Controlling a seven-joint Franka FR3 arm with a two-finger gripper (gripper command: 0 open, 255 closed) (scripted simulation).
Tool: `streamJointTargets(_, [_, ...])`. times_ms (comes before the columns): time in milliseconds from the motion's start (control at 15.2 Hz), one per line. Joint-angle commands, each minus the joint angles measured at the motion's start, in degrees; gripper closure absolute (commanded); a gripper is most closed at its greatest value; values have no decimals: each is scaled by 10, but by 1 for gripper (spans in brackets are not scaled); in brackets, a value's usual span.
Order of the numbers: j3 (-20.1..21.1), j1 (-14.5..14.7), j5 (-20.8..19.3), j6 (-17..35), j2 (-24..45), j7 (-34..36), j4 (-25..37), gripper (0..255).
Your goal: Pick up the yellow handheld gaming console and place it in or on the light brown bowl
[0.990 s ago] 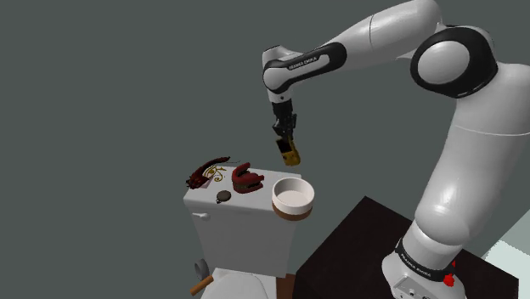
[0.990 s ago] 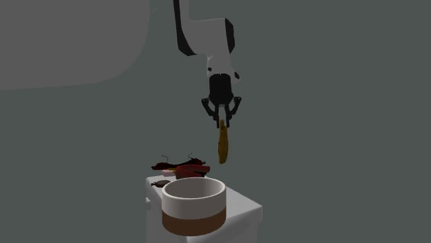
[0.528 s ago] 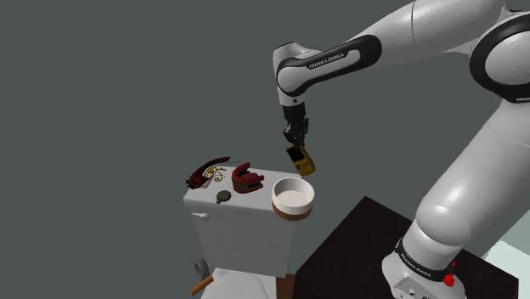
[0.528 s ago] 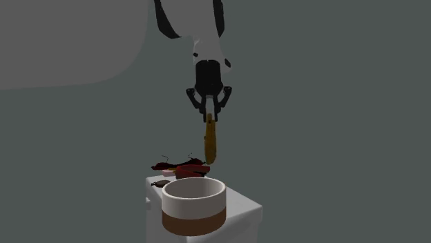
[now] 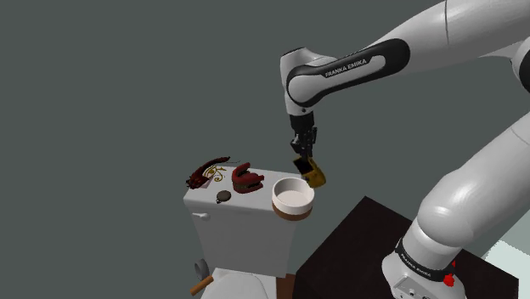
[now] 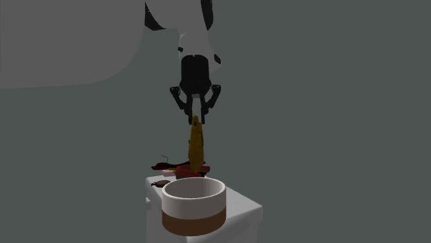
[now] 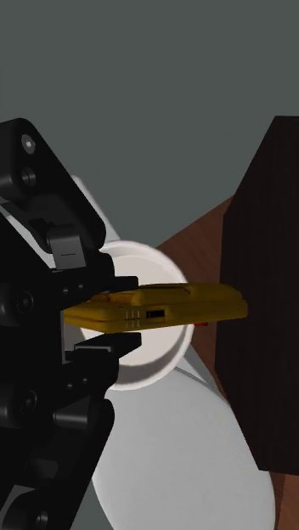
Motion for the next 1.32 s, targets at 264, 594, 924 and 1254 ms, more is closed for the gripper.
streamJointTargets(264, [2, 0, -2, 49, 16, 5, -33, 255])
streamJointTargets(594, [4, 0, -5, 89, 34, 9, -56, 255])
streamJointTargets(924, [6, -1, -10, 130, 56, 15, -76, 255])
streamJointTargets(1254, [6, -1, -10, 130, 56, 15, -76, 255])
